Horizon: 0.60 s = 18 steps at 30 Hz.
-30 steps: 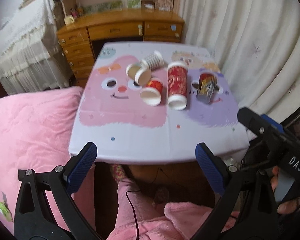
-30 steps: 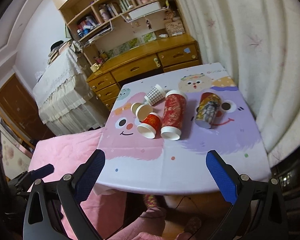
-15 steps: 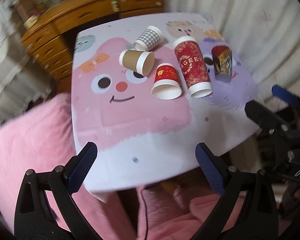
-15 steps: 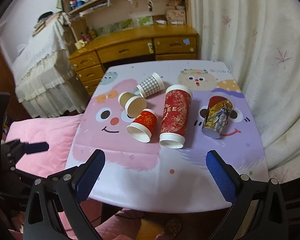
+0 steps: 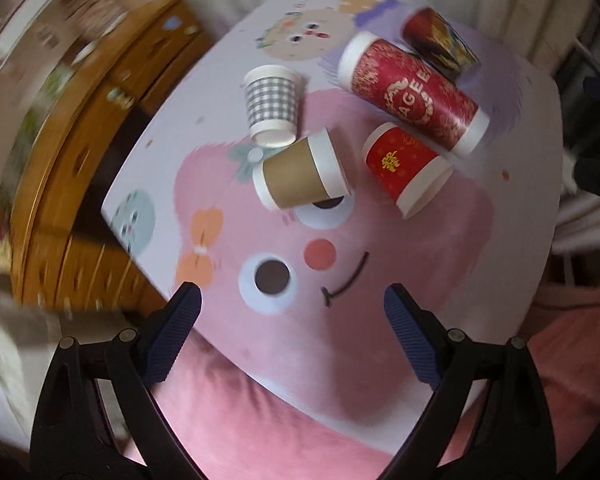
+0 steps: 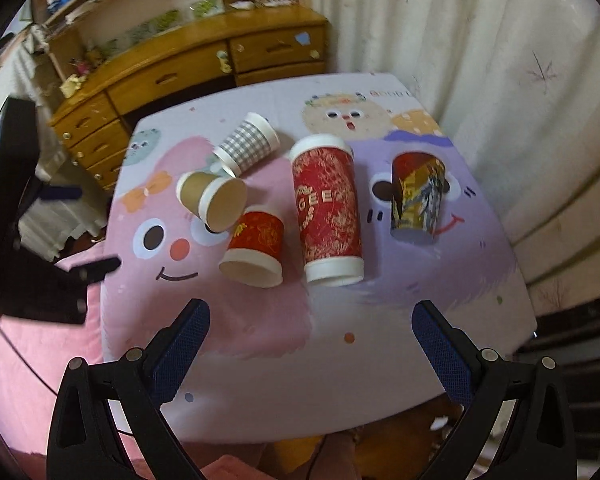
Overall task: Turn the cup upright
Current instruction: 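Lower the left gripper onto the brown-sleeved cup and close around it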
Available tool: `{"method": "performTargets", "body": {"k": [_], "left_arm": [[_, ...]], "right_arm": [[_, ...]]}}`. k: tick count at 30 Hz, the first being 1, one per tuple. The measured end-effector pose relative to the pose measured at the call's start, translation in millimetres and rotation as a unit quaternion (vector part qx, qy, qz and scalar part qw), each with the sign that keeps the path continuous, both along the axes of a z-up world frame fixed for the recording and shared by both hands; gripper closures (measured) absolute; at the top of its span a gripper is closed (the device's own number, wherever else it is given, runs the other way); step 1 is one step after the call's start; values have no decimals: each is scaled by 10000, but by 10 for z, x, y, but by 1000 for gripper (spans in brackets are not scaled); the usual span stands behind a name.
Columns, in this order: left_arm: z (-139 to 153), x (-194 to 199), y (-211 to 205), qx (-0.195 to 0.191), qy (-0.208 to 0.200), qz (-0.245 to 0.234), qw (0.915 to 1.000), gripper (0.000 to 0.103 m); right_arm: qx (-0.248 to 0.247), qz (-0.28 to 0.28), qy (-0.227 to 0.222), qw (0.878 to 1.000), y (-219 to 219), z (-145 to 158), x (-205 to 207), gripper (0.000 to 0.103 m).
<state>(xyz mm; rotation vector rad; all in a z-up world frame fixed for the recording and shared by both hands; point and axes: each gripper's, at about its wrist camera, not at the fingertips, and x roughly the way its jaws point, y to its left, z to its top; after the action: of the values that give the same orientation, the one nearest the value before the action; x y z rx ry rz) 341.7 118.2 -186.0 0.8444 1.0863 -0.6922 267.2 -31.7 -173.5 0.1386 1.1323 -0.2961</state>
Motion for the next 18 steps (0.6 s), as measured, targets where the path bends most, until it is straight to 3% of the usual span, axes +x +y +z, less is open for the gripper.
{"method": "performTargets", "body": {"k": [8,13,18], "left_arm": [[-396,409,-341,196,-112,-1258,9918,11],[-750,522,-511,139,102,-2120,9771,11],[-1079,576,-627,66,201,-2488,9683,12]], "right_arm": [[-320,-235,334,9987,150,-96,-48,0],[-488,-232,619,9966,314,-208,-64,0],[-541,71,846,9949,583,-298,-112,0]]}}
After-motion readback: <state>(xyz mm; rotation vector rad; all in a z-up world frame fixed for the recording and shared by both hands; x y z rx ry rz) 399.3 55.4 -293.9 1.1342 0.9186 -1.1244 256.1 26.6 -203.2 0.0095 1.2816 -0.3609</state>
